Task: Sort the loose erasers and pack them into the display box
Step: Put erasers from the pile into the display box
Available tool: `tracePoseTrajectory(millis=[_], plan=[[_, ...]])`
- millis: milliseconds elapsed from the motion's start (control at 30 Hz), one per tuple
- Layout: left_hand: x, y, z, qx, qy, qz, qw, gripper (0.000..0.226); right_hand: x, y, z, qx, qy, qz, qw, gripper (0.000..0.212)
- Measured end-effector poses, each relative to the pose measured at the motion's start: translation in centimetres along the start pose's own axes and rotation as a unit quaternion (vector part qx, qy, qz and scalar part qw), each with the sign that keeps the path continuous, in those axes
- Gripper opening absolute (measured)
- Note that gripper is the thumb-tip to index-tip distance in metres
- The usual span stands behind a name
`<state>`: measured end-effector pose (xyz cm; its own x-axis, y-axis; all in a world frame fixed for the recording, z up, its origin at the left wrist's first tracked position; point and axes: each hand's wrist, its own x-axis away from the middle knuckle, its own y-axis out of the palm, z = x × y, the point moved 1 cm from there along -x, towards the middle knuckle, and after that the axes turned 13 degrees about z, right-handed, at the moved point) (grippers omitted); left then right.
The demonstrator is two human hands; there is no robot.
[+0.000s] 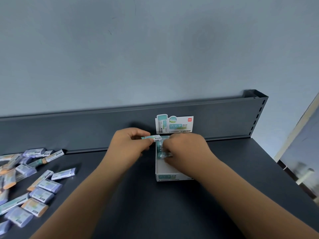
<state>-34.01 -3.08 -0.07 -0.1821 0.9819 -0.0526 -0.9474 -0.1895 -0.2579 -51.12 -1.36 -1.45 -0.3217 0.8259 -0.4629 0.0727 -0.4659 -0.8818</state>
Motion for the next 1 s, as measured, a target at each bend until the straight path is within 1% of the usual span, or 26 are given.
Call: tracePoseTrajectory(millis=[133, 233, 367, 433, 533, 600, 667, 733, 800, 867, 1000], plan=[[-0.3, 0.3, 0.0, -0.009, 0.008, -0.016, 1.0, 0.009, -0.2, 0.0, -0.1, -0.005, 0.017, -0.005, 1.0, 0.012], [-0.6, 0.6, -0.2, -0.025, 0.03, -0.024, 0.999, 0.008, -0.2, 0.2, 0.1, -0.013, 0.043, -0.013, 0.999, 0.025], [-1.1, 1.0, -0.4, -0.065, 0.09, -0.037, 0.993, 0.011, -0.2, 0.0, 0.7, -0.014, 0.067, -0.023, 0.997, 0.036], [-1.2, 1.1, -0.3, -0.066, 0.104, -0.05, 0.991, 0.013, -0.1, -0.3, 1.1, -0.021, 0.092, -0.023, 0.995, 0.041], [-1.2, 1.3, -0.2, -0.056, 0.121, -0.074, 0.988, 0.015, -0.2, -0.7, 2.0, -0.096, 0.119, 0.022, 0.988, 0.036], [-1.0, 1.5, -0.2, -0.042, 0.135, -0.09, 0.986, 0.017, -0.4, -0.8, 2.7, -0.164, 0.106, 0.047, 0.98, 0.044], [-0.8, 1.8, -0.2, -0.038, 0.147, -0.098, 0.984, 0.018, -0.6, -0.9, 3.5, -0.193, 0.083, 0.049, 0.977, 0.038], [-0.7, 2.2, -0.6, -0.054, 0.159, -0.098, 0.981, 0.019, -0.6, -0.9, 4.0, -0.193, 0.072, 0.024, 0.978, 0.028], [-0.7, 2.5, -1.2, -0.117, 0.206, -0.079, 0.968, 0.022, -0.3, -0.7, 4.3, -0.184, 0.071, 0.003, 0.98, 0.024], [-0.8, 2.7, -1.6, -0.191, 0.269, -0.056, 0.942, 0.023, -0.1, -0.3, 4.4, -0.17, 0.065, -0.003, 0.983, 0.024], [-0.7, 2.9, -1.8, -0.291, 0.347, -0.033, 0.891, 0.026, 0.1, 0.2, 4.2, -0.152, 0.05, -0.001, 0.987, 0.025]])
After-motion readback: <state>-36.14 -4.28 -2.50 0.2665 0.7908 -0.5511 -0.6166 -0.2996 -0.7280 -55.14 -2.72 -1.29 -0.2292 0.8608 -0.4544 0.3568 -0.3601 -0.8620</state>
